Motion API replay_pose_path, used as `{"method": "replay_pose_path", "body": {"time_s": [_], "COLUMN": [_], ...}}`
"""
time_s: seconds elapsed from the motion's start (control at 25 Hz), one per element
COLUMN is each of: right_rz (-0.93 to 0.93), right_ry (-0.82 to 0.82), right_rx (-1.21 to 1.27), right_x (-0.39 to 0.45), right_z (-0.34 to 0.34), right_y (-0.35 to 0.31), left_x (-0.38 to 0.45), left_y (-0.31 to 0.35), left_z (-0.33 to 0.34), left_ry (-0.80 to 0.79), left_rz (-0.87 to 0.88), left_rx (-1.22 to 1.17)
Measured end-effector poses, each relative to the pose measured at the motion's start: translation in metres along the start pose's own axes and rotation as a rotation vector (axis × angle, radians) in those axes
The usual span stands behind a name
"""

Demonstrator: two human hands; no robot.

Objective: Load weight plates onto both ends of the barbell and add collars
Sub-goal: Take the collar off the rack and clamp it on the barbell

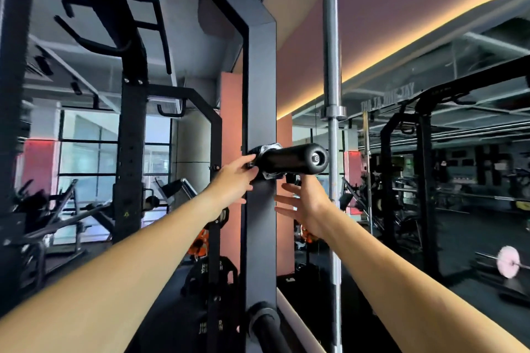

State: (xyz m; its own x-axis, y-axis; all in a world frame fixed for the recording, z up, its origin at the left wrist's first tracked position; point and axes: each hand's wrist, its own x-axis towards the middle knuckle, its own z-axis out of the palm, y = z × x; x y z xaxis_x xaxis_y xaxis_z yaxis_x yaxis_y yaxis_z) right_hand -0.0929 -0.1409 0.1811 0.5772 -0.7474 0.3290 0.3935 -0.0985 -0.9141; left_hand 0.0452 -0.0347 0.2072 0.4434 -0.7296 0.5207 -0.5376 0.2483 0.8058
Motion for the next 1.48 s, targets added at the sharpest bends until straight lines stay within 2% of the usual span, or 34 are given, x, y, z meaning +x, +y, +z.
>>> {"method": "replay_pose_path", "body": {"time_s": [0.08, 0.2, 0.48, 0.64, 0.88, 1.16, 1.32, 1.48], "right_rz": [0.014, -0.001, -0.24, -0.319, -0.383, -0.399, -0.478, -0.537], "right_ry": [-0.029, -0.014, 0.008, -0.025, -0.09, -0.226, -0.308, -0.431], "right_rx": [0.083, 0.08, -0.028, 0.034, -0.029, -0.107, -0.18, -0.225], "right_x": [0.005, -0.006, -0.083, -0.135, -0.191, -0.243, -0.274, -0.321], "right_z": [0.0, -0.005, -0.029, -0.04, -0.039, 0.042, 0.116, 0.218], "right_y": [-0.003, -0.014, -0.045, -0.051, -0.046, -0.016, 0.008, 0.027], "left_x": [-0.006, -0.025, -0.103, -0.153, -0.221, -0.293, -0.351, -0.428], "left_y": [0.006, 0.022, 0.067, 0.092, 0.105, 0.101, 0.097, 0.098], "left_z": [0.007, 0.011, 0.037, 0.055, 0.053, -0.028, -0.097, -0.191], "left_ry": [0.019, 0.063, 0.108, 0.133, 0.206, 0.349, 0.471, 0.553], "left_rz": [-0.039, -0.016, 0.094, 0.168, 0.125, 0.005, -0.035, -0.114], "left_rx": [-0.054, -0.001, 0.057, 0.075, 0.156, 0.194, 0.256, 0.376]}}
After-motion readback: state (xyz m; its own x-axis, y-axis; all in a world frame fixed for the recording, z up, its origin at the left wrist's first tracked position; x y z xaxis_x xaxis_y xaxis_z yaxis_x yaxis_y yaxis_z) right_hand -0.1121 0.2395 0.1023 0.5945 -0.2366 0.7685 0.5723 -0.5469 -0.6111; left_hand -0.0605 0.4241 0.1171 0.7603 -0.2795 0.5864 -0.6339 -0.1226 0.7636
